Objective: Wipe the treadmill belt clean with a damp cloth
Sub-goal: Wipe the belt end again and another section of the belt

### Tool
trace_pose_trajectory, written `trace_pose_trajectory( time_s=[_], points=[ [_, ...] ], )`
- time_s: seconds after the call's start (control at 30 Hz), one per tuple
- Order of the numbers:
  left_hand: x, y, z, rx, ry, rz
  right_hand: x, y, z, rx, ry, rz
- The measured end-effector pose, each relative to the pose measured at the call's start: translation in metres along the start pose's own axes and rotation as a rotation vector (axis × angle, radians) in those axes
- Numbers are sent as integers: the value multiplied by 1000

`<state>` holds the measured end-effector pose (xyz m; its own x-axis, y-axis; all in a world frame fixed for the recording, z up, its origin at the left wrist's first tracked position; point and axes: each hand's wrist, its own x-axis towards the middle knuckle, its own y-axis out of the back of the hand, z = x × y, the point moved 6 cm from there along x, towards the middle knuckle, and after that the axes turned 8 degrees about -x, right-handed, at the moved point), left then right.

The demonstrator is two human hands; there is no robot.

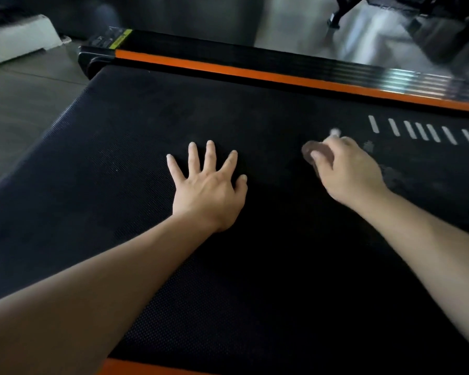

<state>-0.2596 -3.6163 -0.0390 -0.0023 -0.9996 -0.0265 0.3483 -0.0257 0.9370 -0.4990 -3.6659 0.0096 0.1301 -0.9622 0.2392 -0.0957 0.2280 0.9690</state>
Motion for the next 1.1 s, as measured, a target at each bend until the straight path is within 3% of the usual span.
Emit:
trace_pose_trajectory(
  time_s=[0.07,0.13,0.2,0.27,0.4,0.43,0.6,0.67,0.77,0.83,0.97,1.03,1.1],
  points=[
    [0,0,-1,3,0,0,-17,2,-18,-10,-13,31],
    [0,1,-1,1,0,5,-63,6,-57,105,163,-27],
    [-1,1,0,-2,0,7,-112,14,-83,242,343,-196],
    [-2,2,1,-14,-2,11,-122,18,-72,191,408,-184],
    [-6,9,3,-72,-16,34,-84,16,-9,74,-4,-35],
    [-10,10,7,-88,-31,37,-91,15,-12,67,4,-27],
    [-28,0,38,-135,-40,-37,-167,29,-67,207,521,-209],
    [-32,-5,44,-132,2,-59,-137,28,-37,91,409,-109],
    [-41,-13,50,-56,15,-100,-100,25,23,-29,-24,-45],
    [-44,-18,52,5,15,-121,-115,25,9,7,9,-15],
    [-40,-17,50,72,33,-185,-165,31,-30,127,398,-101],
    [-41,-15,51,83,52,-215,-141,29,-2,93,281,-88],
    [-41,-14,53,84,66,-238,-111,26,34,11,47,-87]
  ],
)
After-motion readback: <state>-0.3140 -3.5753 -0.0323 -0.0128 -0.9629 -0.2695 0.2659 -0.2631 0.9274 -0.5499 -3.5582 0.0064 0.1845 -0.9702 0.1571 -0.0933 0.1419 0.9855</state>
